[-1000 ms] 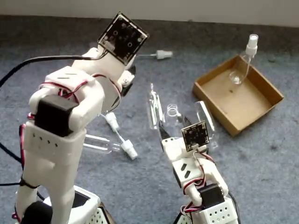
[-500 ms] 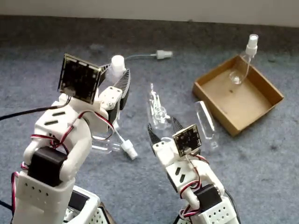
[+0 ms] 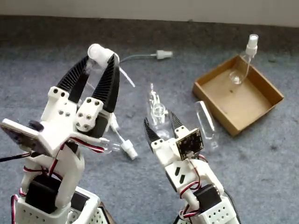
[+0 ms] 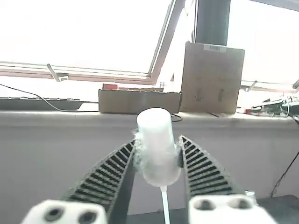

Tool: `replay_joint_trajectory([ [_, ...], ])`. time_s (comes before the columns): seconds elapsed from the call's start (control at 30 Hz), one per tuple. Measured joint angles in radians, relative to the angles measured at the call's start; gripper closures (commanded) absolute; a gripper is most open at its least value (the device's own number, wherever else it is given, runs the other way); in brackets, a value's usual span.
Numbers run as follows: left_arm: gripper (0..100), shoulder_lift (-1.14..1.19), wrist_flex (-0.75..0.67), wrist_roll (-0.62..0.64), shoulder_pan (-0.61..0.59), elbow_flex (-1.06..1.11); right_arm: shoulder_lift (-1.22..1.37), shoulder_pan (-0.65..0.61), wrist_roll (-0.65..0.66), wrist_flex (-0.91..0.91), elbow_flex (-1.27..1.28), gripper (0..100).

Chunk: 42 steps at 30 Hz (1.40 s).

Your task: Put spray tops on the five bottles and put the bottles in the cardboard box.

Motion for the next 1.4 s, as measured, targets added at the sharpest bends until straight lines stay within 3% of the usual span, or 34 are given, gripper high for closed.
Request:
replay_joint_trajectory([
  [0.13,96,0.005,-0.002,0.084,0.025,0.006,0.0,0.0,0.0,-0.012,0.0,89.6],
  [0.37,96,0.003,-0.002,0.094,0.157,0.008,0.0,0.0,0.0,-0.012,0.0,89.6],
  [1.4,96,0.0,-0.002,0.101,0.172,0.077,0.0,0.025,0.0,0.008,0.0,89.6],
])
